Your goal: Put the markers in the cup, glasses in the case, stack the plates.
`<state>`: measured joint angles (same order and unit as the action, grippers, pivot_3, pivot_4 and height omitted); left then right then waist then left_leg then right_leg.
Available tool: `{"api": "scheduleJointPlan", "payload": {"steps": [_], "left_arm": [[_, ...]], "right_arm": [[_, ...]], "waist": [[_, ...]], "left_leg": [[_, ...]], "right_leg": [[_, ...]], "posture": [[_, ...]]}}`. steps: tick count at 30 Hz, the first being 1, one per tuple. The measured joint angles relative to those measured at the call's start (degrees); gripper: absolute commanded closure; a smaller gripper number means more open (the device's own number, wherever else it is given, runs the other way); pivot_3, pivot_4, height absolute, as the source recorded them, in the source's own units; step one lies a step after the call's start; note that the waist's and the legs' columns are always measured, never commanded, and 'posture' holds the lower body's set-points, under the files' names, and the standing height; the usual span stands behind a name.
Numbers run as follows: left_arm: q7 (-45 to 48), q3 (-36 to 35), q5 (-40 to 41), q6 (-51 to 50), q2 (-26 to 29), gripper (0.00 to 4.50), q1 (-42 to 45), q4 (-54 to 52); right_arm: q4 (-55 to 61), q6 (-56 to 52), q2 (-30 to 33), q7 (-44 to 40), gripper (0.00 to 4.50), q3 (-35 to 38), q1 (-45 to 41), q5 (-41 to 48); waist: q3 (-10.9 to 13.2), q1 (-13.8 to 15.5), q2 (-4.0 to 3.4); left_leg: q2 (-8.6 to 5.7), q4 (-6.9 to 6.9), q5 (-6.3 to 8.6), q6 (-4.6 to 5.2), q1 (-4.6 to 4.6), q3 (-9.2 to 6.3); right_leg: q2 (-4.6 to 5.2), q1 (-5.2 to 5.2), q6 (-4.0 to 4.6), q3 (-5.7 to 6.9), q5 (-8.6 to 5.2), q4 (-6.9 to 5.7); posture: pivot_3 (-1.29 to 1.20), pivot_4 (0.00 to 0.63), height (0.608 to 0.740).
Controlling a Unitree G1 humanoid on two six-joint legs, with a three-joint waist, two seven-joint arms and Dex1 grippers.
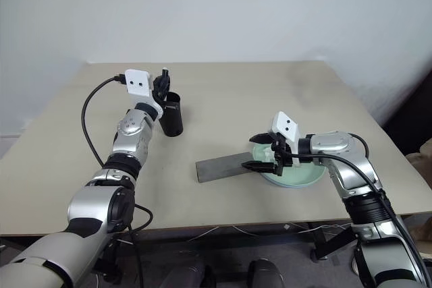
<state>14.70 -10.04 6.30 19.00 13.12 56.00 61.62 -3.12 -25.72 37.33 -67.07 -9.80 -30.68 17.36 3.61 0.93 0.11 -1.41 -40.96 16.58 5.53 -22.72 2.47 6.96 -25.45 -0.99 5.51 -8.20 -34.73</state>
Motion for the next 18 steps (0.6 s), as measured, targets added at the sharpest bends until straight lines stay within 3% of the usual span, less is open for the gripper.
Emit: {"api": "scheduleJointPlan", "payload": {"steps": [4,13,16,18], "left_arm": [[-0.1,0.0,0.0,0.0,0.2,1.37,0.0,0.0],[3.0,0.0,0.9,-1.8,0.6,1.37,-1.6,-2.3],[8.5,0.5,2.6,-7.3,2.1,1.37,-4.8,-9.7],[13.6,1.3,4.9,-16.5,5.0,1.37,-9.4,-20.9]], "right_arm": [[0.0,0.0,0.0,0.0,0.09,0.0,0.0,0.0],[0.0,0.0,0.0,0.0,0.09,0.0,0.0,0.0],[0.0,0.0,0.1,0.0,0.09,0.1,0.0,0.0],[0.1,-0.1,0.1,0.1,0.09,0.2,0.0,0.1]], "waist": [[0.0,0.0,0.0],[0.0,-0.1,0.0],[0.0,-0.2,0.0],[0.0,-0.6,-0.01]], "left_leg": [[0.0,0.0,0.0,0.0,0.0,0.0],[0.0,0.0,0.0,0.0,0.0,0.0],[0.01,0.0,0.0,-0.03,-0.02,0.01],[0.04,0.01,-0.01,-0.06,-0.02,0.04]], "right_leg": [[0.0,0.0,0.0,0.01,0.0,0.0],[0.0,-0.01,0.0,0.0,0.0,0.0],[-0.01,-0.05,0.0,0.0,0.0,-0.03],[-0.03,-0.08,0.01,-0.04,0.0,-0.03]], "posture": [[0.0,0.0,0.723],[0.0,0.0,0.723],[0.0,0.0,0.723],[0.0,0.0,0.723]]}}
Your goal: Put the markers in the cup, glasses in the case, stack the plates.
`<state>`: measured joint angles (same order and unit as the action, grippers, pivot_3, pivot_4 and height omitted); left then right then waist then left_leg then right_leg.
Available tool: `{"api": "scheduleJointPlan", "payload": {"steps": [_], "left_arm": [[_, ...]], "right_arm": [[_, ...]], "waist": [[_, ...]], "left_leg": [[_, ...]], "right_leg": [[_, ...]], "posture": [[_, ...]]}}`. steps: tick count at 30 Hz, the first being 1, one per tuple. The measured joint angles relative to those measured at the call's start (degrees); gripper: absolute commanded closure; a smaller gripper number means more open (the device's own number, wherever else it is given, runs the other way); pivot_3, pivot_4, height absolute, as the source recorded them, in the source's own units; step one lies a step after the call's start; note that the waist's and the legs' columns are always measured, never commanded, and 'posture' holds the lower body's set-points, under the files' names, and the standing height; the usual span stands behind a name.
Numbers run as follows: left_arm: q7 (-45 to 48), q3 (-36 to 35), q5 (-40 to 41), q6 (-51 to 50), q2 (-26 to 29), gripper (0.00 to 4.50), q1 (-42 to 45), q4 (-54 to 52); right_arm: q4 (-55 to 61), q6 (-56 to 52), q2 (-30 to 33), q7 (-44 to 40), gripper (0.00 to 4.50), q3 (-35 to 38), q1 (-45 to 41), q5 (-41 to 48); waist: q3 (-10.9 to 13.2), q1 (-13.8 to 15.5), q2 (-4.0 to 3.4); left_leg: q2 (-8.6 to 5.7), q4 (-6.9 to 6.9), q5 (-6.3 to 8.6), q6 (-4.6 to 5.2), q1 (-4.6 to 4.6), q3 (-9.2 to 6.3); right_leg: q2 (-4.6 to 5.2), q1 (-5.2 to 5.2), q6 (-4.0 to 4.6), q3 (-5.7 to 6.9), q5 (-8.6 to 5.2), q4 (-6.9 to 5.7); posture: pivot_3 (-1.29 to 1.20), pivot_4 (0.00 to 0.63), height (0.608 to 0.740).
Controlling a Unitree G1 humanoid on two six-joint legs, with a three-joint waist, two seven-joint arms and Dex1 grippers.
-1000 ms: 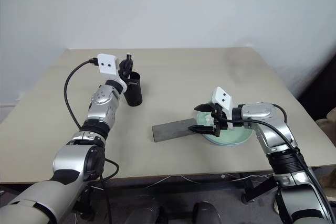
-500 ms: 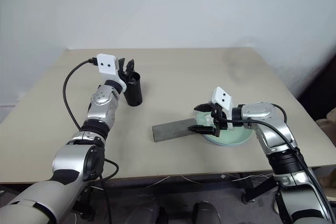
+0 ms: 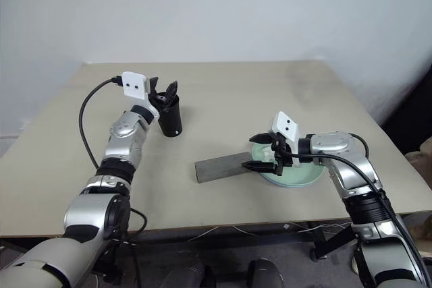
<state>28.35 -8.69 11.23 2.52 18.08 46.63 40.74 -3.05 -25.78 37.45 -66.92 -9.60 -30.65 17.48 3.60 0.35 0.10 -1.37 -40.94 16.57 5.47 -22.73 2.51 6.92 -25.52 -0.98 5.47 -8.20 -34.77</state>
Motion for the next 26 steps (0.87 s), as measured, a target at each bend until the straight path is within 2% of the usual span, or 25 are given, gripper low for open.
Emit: {"api": "scheduleJointPlan", "payload": {"steps": [2,3,4,5,6,9,12,18,22,26], "left_arm": [[3.0,0.4,2.6,-8.8,3.5,1.37,-4.6,-10.8],[3.1,0.4,2.8,-9.4,3.8,1.37,-5.0,-11.8],[4.7,0.2,4.4,-14.1,5.7,1.37,-6.7,-17.1],[10.1,-1.0,11.7,-23.5,11.7,1.37,-15.0,-31.3],[13.9,-2.9,16.2,-28.1,15.7,1.37,-21.0,-37.8],[19.2,-12.7,28.2,-40.6,23.8,1.37,-33.0,-47.7],[22.3,-19.0,33.2,-45.0,28.3,1.37,-40.6,-54.0],[28.2,-28.2,36.1,-47.0,30.3,1.37,-57.8,-59.2],[29.6,-33.0,35.7,-46.3,31.0,1.37,-62.1,-59.2],[29.6,-34.7,35.5,-46.2,29.9,1.37,-66.8,-59.3]], "right_arm": [[0.1,-0.2,0.3,0.2,0.09,0.4,0.4,0.1],[0.2,-0.2,0.3,0.2,0.09,0.4,0.5,0.1],[0.2,-0.3,0.8,0.5,0.09,1.1,1.6,0.1],[1.8,-0.4,0.0,0.6,0.09,0.9,1.6,0.7],[2.3,-0.5,0.9,0.6,0.09,1.6,2.8,1.0],[2.0,-2.2,2.8,1.0,0.09,3.8,5.1,1.3],[2.8,-3.0,3.0,0.9,0.09,4.5,5.8,2.6],[4.2,-4.6,5.7,-0.3,0.09,7.5,7.6,5.4],[4.5,-5.4,5.7,-0.4,0.09,8.4,7.8,6.6],[4.5,-5.6,4.8,-0.4,0.09,8.2,7.8,7.0]], "waist": [[0.0,-0.3,0.0],[0.0,-0.4,0.0],[0.0,-0.1,0.0],[0.0,-0.4,-0.04],[0.0,-1.3,-0.07],[0.0,-1.6,-0.04],[0.0,-1.3,-0.14],[0.1,-0.4,-0.26],[0.1,0.0,-0.35],[0.1,-0.1,-0.44]], "left_leg": [[0.03,0.0,0.02,-0.06,0.01,-0.02],[0.04,0.0,0.02,-0.06,0.01,-0.02],[0.04,0.0,0.02,-0.07,0.03,-0.07],[0.1,0.03,0.08,-0.04,0.06,0.05],[0.17,0.05,0.2,-0.18,0.19,0.11],[0.23,0.06,0.09,-0.49,0.08,0.03],[0.21,0.06,0.14,-0.39,0.21,-0.01],[0.21,0.05,0.25,-0.19,0.24,0.09],[0.25,0.11,0.25,-0.2,0.21,0.08],[0.24,0.14,0.26,-0.2,0.17,0.13]], "right_leg": [[-0.03,-0.01,0.0,-0.01,0.0,-0.02],[-0.03,-0.01,0.0,-0.01,0.0,-0.01],[-0.04,0.03,0.0,0.02,-0.01,-0.01],[-0.03,-0.03,0.04,-0.1,-0.01,0.0],[-0.08,0.02,-0.03,-0.17,-0.08,-0.04],[-0.14,-0.15,-0.04,-0.12,-0.11,-0.05],[-0.14,-0.01,0.06,-0.06,-0.17,-0.01],[-0.11,-0.07,0.12,-0.14,-0.19,-0.01],[-0.1,-0.12,0.13,-0.09,-0.19,-0.01],[-0.09,-0.22,0.13,-0.12,-0.19,0.0]], "posture": [[0.0,0.0,0.723],[0.0,0.0,0.723],[0.0,0.0,0.723],[0.0,0.0,0.723],[0.0,0.0,0.723],[0.0,0.0,0.723],[0.0,0.0,0.723],[0.0,0.0,0.723],[0.0,0.0,0.723],[0.0,0.0,0.723]]}}
